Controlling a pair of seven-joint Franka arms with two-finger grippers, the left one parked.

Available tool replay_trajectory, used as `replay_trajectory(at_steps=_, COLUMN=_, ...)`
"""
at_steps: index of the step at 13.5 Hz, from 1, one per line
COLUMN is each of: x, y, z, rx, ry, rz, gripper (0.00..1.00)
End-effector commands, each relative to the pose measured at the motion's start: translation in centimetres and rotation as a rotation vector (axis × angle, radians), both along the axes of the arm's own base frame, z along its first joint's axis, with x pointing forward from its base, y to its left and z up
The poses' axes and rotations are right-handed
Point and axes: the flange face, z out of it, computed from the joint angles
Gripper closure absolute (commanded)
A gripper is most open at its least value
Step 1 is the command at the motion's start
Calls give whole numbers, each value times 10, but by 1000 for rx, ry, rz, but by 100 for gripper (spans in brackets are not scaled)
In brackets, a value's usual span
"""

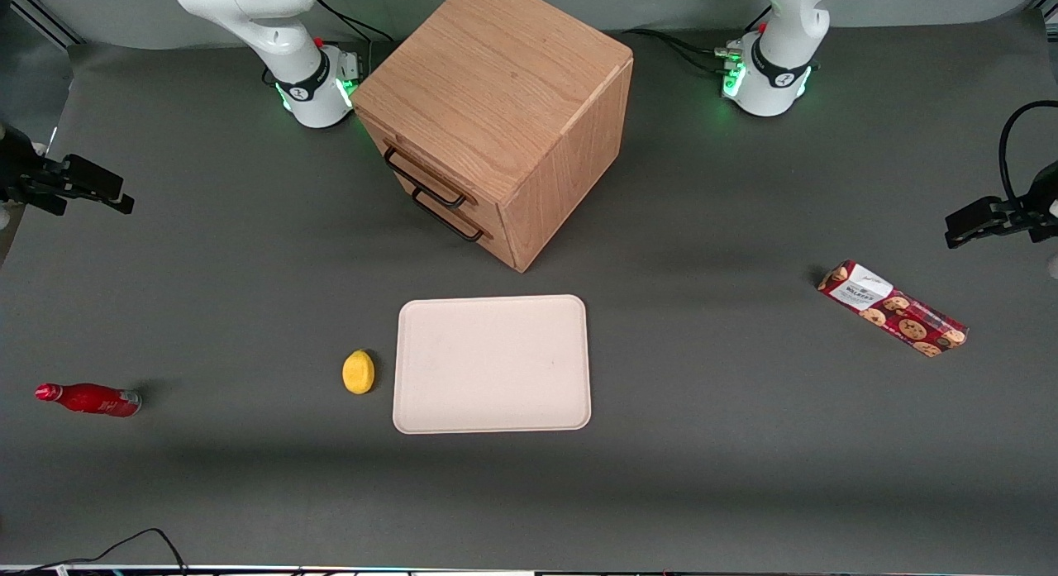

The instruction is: Open upper drawer

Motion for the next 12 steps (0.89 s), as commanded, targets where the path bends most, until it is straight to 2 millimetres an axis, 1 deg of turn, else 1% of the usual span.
replay_trajectory(at_steps=1, x=2, y=-2, z=4, rx=5, ry=-4, rz=12, gripper=0)
replay_trajectory(at_steps=6, x=2, y=-2, z=5, rx=4, ry=-6, rz=14, gripper=0)
replay_trajectory(at_steps=9, x=2, y=11, z=7, rx=5, ry=-9, rz=37, gripper=0)
replay_trajectory(at_steps=10, x=0, y=22, z=5, rx=7, ry=9, rz=57, gripper=0)
replay_trajectory(at_steps=12, x=-7, y=56, z=6, rx=17, ry=41, rz=113, gripper=0)
